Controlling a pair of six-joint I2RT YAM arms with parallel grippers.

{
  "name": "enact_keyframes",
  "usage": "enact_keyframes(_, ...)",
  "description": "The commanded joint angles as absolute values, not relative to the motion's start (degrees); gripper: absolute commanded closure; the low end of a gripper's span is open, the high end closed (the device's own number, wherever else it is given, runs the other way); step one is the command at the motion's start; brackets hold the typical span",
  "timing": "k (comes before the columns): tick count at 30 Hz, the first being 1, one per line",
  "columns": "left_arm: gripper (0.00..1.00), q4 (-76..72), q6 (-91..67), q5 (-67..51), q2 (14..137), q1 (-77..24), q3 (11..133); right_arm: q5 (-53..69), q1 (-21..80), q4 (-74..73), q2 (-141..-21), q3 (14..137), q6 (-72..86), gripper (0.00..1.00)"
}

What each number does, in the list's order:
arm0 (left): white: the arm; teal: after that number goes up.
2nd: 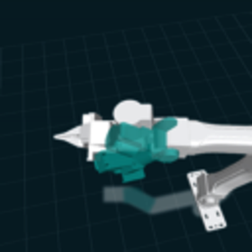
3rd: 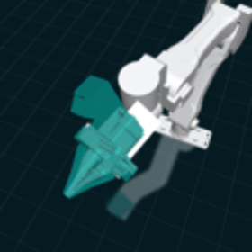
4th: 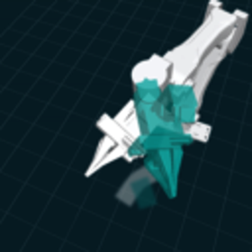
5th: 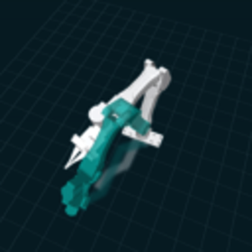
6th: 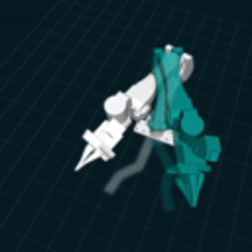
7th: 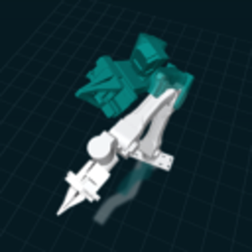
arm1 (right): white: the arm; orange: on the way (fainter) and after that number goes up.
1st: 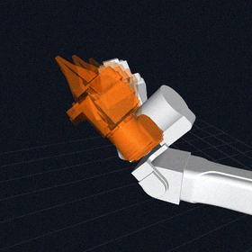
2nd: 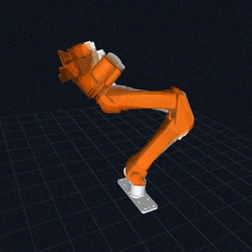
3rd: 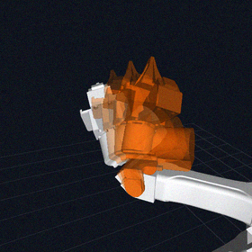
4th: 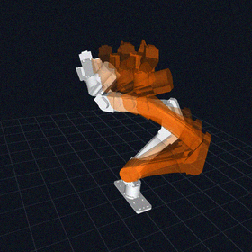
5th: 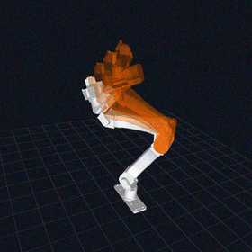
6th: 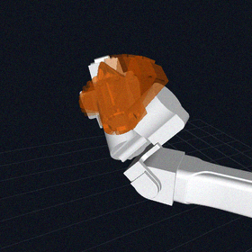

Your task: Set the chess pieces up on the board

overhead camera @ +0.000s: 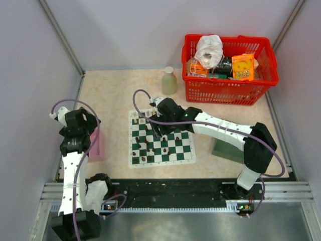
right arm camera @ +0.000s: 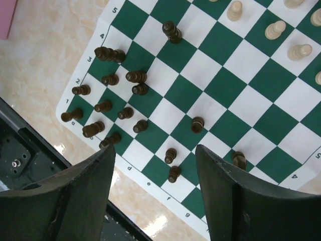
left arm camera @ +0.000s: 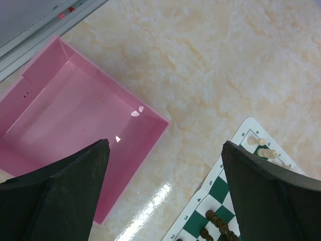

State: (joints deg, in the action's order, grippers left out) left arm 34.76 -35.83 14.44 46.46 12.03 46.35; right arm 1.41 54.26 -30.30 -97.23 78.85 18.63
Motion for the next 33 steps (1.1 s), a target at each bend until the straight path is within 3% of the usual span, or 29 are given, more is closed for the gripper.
enact_keyframes(1, 0.01, 32.0, -35.0, 15.5, 43.7, 12.4, 43.4, 0.3, 54.5, -27.8, -97.4, 77.3, 18.7, 0.37)
enact_keyframes(6, 0.01, 30.1, -35.4, 14.6, 43.9, 12.4, 43.7, 1.8, 54.6, -28.3, -99.7, 76.5, 18.8, 0.48)
enact_keyframes(14, 0.01, 30.0, -35.6, 14.4, 44.5, 12.4, 44.4, 5.4, 57.0, -27.7, -103.5, 78.0, 17.8, 0.55)
enact_keyframes(33, 0.01, 30.6, -34.6, 15.6, 43.2, 12.4, 43.2, 2.0, 60.3, -30.2, -111.6, 84.1, 16.8, 0.6)
